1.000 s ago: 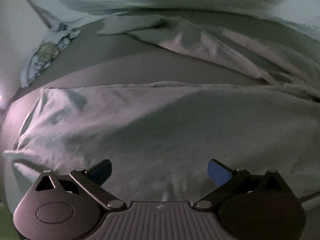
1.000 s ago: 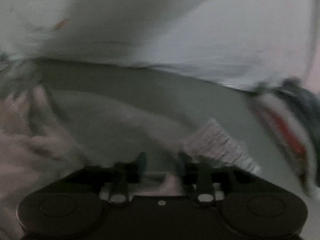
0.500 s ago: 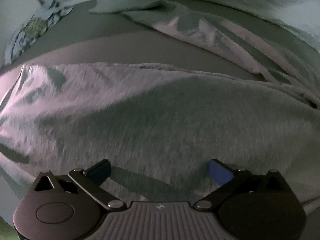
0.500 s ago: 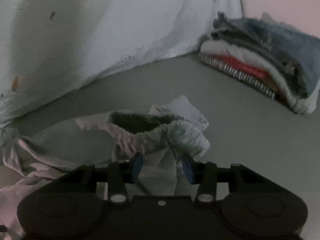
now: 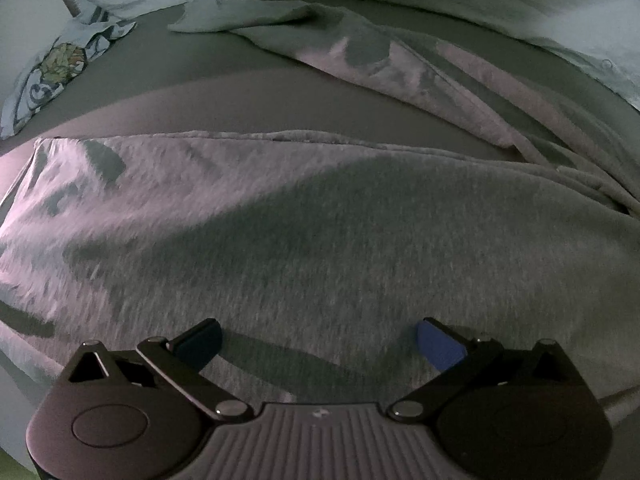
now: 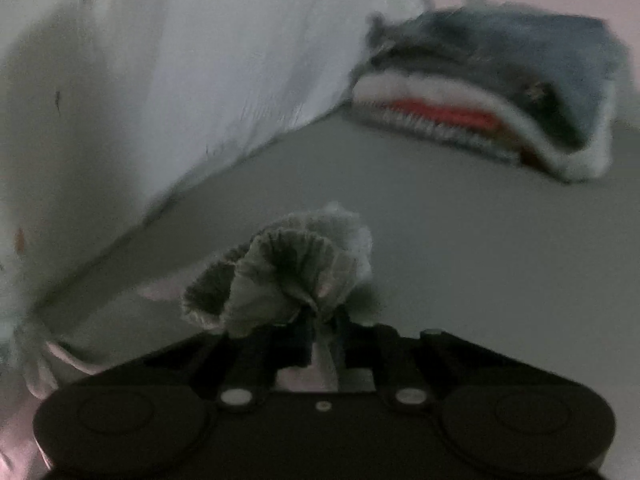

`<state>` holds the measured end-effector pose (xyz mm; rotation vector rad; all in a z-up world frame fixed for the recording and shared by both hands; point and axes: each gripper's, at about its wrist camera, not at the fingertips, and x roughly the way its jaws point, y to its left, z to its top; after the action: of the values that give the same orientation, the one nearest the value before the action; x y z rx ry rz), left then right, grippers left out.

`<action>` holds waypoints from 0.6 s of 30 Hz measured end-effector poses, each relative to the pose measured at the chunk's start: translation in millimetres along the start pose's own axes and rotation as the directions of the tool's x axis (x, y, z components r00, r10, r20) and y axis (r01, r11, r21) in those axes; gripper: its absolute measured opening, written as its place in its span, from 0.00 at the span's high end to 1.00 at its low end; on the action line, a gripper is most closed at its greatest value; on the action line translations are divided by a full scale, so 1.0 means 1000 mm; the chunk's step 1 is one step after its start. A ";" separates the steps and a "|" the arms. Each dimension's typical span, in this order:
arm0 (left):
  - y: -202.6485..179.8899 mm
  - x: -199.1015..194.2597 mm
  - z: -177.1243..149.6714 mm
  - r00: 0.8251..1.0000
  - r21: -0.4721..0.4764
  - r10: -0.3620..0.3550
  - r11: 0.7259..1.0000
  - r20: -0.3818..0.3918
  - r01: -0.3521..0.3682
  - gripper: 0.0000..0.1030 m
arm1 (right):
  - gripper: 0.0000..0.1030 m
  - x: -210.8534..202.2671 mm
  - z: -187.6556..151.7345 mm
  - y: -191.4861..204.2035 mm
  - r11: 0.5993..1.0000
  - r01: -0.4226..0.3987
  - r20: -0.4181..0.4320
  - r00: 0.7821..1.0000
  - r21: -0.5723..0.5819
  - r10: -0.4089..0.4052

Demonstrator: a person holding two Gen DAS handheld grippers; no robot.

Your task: Fold clothes

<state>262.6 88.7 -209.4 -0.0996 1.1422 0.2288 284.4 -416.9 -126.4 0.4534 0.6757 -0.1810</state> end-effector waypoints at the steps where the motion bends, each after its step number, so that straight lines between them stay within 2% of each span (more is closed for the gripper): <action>1: 0.000 0.000 0.000 1.000 0.000 -0.001 1.000 0.002 0.001 0.00 | 0.98 -0.017 0.000 -0.006 0.999 0.043 0.020 0.999 0.011 -0.043; 2: 0.000 0.000 -0.001 1.000 0.000 -0.001 1.000 0.005 0.001 0.00 | 1.00 -0.028 -0.001 -0.011 0.994 0.109 0.035 0.993 0.010 -0.109; 4: 0.001 0.000 -0.002 1.000 0.000 -0.002 1.000 0.012 0.002 0.00 | 1.00 -0.032 -0.005 -0.031 0.966 0.257 0.011 0.966 -0.009 -0.257; 6: 0.002 0.000 -0.003 1.000 0.002 -0.004 1.000 0.022 0.004 0.00 | 0.99 -0.027 -0.011 -0.055 0.929 0.370 -0.044 0.928 -0.026 -0.371; 7: 0.003 0.000 -0.003 1.000 0.005 -0.005 1.000 0.025 0.005 0.00 | 0.99 -0.028 -0.013 -0.061 0.926 0.376 -0.054 0.925 -0.031 -0.377; 9: 0.005 0.000 -0.003 1.000 0.010 -0.008 1.000 0.022 0.008 0.00 | 0.91 -0.031 -0.016 -0.070 0.930 0.367 -0.066 0.927 -0.040 -0.368; 10: 0.005 0.001 -0.002 1.000 0.011 -0.009 1.000 0.020 0.008 0.00 | 0.88 -0.033 -0.017 -0.070 0.939 0.344 -0.062 0.937 -0.032 -0.345; 11: 0.005 0.001 -0.001 1.000 0.011 -0.009 1.000 0.018 0.009 0.00 | 0.79 -0.035 -0.018 -0.068 0.948 0.316 -0.056 0.947 -0.022 -0.317; 12: 0.005 0.001 -0.001 1.000 0.010 -0.008 1.000 0.019 0.007 0.00 | 0.69 -0.034 -0.019 -0.065 0.960 0.279 -0.054 0.959 -0.008 -0.279; 14: 0.005 0.002 0.000 1.000 0.008 -0.005 1.000 0.022 0.005 0.00 | 0.63 -0.029 -0.019 -0.054 0.981 0.192 -0.045 0.981 0.010 -0.191; 16: 0.004 0.002 -0.001 1.000 0.009 -0.006 1.000 0.024 0.005 0.00 | 0.54 -0.023 -0.019 -0.041 0.995 0.103 -0.040 0.994 -0.010 -0.103; 17: 0.004 0.002 -0.001 1.000 0.009 -0.006 1.000 0.025 0.006 0.00 | 0.42 -0.019 -0.018 -0.034 0.997 0.067 -0.043 0.997 -0.031 -0.069; 18: 0.004 0.001 -0.001 1.000 0.009 -0.006 1.000 0.028 0.005 0.00 | 0.35 -0.013 -0.019 -0.026 0.997 0.034 -0.054 0.998 -0.070 -0.038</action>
<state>261.3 92.1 -211.1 -0.0917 1.1152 0.2196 255.7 -430.6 -140.0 0.3811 0.7428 -0.1786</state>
